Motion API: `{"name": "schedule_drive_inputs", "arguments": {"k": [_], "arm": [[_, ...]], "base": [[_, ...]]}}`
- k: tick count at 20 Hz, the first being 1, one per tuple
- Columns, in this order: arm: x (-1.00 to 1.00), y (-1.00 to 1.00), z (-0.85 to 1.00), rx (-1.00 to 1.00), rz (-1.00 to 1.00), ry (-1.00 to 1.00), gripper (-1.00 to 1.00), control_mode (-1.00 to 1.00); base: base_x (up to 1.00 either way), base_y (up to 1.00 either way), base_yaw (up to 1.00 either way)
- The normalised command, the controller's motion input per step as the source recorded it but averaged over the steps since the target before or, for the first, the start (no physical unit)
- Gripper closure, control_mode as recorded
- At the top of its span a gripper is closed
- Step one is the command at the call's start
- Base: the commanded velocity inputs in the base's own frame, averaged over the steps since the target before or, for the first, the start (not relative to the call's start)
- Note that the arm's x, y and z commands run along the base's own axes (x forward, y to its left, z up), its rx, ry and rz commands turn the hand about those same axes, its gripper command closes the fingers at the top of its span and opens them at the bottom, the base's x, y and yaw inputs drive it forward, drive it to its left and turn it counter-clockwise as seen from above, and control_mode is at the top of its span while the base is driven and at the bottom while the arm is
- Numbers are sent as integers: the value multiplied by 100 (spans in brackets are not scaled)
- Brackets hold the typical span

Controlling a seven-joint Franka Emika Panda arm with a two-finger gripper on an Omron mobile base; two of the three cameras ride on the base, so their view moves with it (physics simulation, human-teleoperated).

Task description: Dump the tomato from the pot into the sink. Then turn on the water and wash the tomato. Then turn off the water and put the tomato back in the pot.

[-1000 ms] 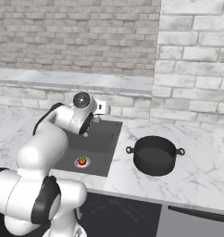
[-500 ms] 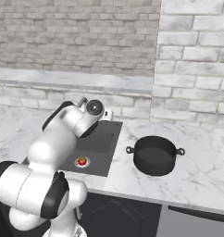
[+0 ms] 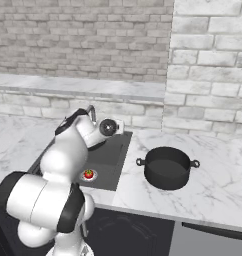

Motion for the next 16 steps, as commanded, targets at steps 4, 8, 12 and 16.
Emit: {"name": "schedule_drive_inputs", "arguments": {"k": [4, 8, 12, 16], "arm": [[0, 0, -49, 0, 0, -29, -100, -100], [0, 0, -47, 0, 0, -26, -100, -100], [0, 2, -9, 0, 0, -16, -100, -100], [0, 5, -12, 0, 0, -8, -100, -100]], "base": [[0, 0, 0], [0, 0, 0], [0, 0, 0], [0, 0, 0]]}}
